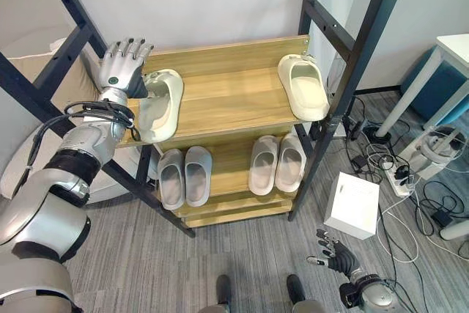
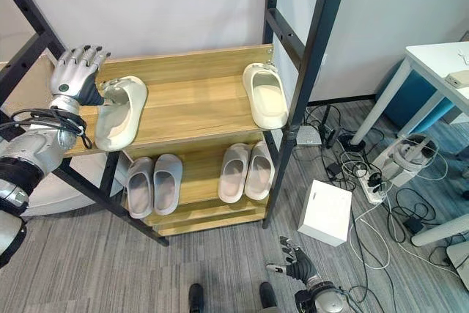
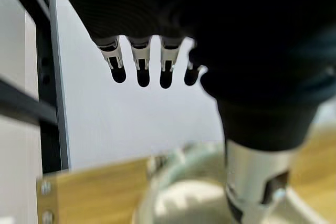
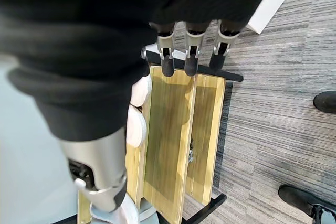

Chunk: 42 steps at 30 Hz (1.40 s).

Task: Arrange the slippers neatly on the shoe rack.

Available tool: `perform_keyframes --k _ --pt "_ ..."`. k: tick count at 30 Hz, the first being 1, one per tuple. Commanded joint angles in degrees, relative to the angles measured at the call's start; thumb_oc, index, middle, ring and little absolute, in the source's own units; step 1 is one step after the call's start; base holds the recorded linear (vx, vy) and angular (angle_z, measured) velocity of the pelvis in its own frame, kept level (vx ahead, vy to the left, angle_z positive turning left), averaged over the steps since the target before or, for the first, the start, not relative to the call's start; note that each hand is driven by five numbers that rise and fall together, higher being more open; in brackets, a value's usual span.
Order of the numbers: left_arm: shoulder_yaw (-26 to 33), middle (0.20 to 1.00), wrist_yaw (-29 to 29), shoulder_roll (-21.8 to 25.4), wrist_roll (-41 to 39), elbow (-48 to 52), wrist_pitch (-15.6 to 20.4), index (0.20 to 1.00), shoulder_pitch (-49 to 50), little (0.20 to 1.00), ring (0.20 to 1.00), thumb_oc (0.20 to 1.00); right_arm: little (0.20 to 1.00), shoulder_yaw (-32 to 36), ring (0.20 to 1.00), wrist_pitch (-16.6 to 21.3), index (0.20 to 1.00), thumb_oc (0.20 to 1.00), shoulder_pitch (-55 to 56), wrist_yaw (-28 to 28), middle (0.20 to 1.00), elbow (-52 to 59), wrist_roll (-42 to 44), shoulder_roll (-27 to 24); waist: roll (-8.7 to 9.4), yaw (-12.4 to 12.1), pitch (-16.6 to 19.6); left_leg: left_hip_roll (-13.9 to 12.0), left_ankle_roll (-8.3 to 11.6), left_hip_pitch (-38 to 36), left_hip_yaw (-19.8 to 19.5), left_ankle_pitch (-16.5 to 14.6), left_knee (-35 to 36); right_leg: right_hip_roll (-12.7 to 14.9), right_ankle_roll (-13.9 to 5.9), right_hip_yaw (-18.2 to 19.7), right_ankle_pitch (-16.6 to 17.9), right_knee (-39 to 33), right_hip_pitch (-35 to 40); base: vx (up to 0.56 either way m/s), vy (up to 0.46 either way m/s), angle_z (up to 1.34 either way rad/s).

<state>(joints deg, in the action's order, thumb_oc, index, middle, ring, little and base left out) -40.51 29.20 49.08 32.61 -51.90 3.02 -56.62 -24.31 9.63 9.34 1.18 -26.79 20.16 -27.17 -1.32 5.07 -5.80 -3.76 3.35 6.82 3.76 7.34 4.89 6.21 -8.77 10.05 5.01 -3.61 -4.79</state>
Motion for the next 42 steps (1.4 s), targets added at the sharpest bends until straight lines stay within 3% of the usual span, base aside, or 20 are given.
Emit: perform_keyframes --k 1,8,9,10,11,19,28,42 --pt "1.0 1.0 0.9 0.4 -1.3 -4.8 -1.6 1.0 -9.5 1.0 1.0 1.0 1.0 -0.2 1.0 2.7 1.0 1.0 -1.7 0.7 1.0 3.3 -0.4 -0.6 1.87 -0.4 -2.3 -1.0 0.95 -3.3 -0.5 -5.7 -0.8 1.1 -1.58 -1.1 -6.2 3.2 2.0 -0.01 0.004 -0.05" --pt "-2.5 1.0 -0.6 -1.1 -3.1 -13.4 -2.0 1.0 -14.2 1.0 1.0 1.0 1.0 0.4 1.0 3.2 1.0 1.0 -1.4 1.0 1.0 4.2 0.4 -1.4 2.45 1.1 -3.0 -1.4 0.98 -2.5 0.6 -5.5 -0.9 0.5 -1.79 0.4 -5.5 3.2 0.3 -0.01 0.003 -0.09" --pt "-2.8 0.755 -0.8 -1.1 -3.3 -14.1 -2.1 0.755 -14.7 0.755 0.755 0.755 1.0 0.6 1.0 3.2 1.0 1.0 -1.3 0.9 1.0 4.5 0.6 -1.6 2.5 1.2 -2.9 -1.5 0.98 -2.5 0.8 -5.5 -0.9 0.4 -1.81 0.5 -5.4 3.2 0.2 0.01 0.003 -0.11" --pt "-3.1 0.278 -1.2 -1.0 -3.6 -14.7 -2.1 0.278 -15.1 0.278 0.278 0.278 1.0 0.7 1.0 3.3 1.0 1.0 -1.2 1.0 1.0 4.6 0.8 -1.7 2.53 1.4 -2.9 -1.5 1.01 -2.5 1.0 -5.5 -0.9 0.3 -1.84 0.6 -5.3 3.1 0.0 0.01 0.004 -0.11" --pt "-3.2 0.2 -1.4 -0.6 -4.0 -15.5 -2.2 0.2 -15.4 0.2 0.2 0.2 1.0 0.9 1.0 3.3 1.0 1.0 -1.1 0.9 1.0 4.8 1.0 -1.8 2.57 1.6 -2.9 -1.5 1.04 -2.5 1.2 -5.5 -0.9 0.3 -1.87 0.8 -5.2 3.1 -0.1 0.0 0.005 -0.12" --pt "-4.0 0.2 -2.8 -0.3 -4.8 -15.9 -1.6 0.2 -16.0 0.2 0.2 0.2 1.0 1.3 1.0 2.8 1.0 1.0 0.0 0.4 1.0 5.5 1.5 -1.9 2.56 1.9 -2.1 -1.7 1.07 -2.9 1.8 -5.6 -0.7 0.1 -1.9 1.2 -5.0 3.0 -0.2 0.01 0.004 -0.06" --pt "-8.4 0.2 -0.3 -8.7 3.7 -0.8 -1.7 0.2 -19.1 0.2 0.2 0.2 1.0 1.9 1.0 2.7 1.0 1.0 -0.3 1.4 1.0 6.9 3.1 -1.9 1.94 2.4 -2.1 -1.7 1.14 -3.9 1.6 -5.9 -0.5 -0.1 -1.5 1.1 -6.0 3.6 0.6 -0.01 -0.019 0.01" --pt "-12.5 0.2 0.4 -18.5 3.0 -8.8 -3.6 0.2 -28.7 0.2 0.2 0.2 1.0 5.4 1.0 3.2 1.0 1.0 1.9 1.9 1.0 9.8 5.3 -4.9 1.14 7.2 -3.2 -3.1 1.65 -4.5 4.6 -5.3 -0.8 -2.4 -1.01 4.7 -5.3 4.7 -1.6 -0.03 -0.032 -0.11"
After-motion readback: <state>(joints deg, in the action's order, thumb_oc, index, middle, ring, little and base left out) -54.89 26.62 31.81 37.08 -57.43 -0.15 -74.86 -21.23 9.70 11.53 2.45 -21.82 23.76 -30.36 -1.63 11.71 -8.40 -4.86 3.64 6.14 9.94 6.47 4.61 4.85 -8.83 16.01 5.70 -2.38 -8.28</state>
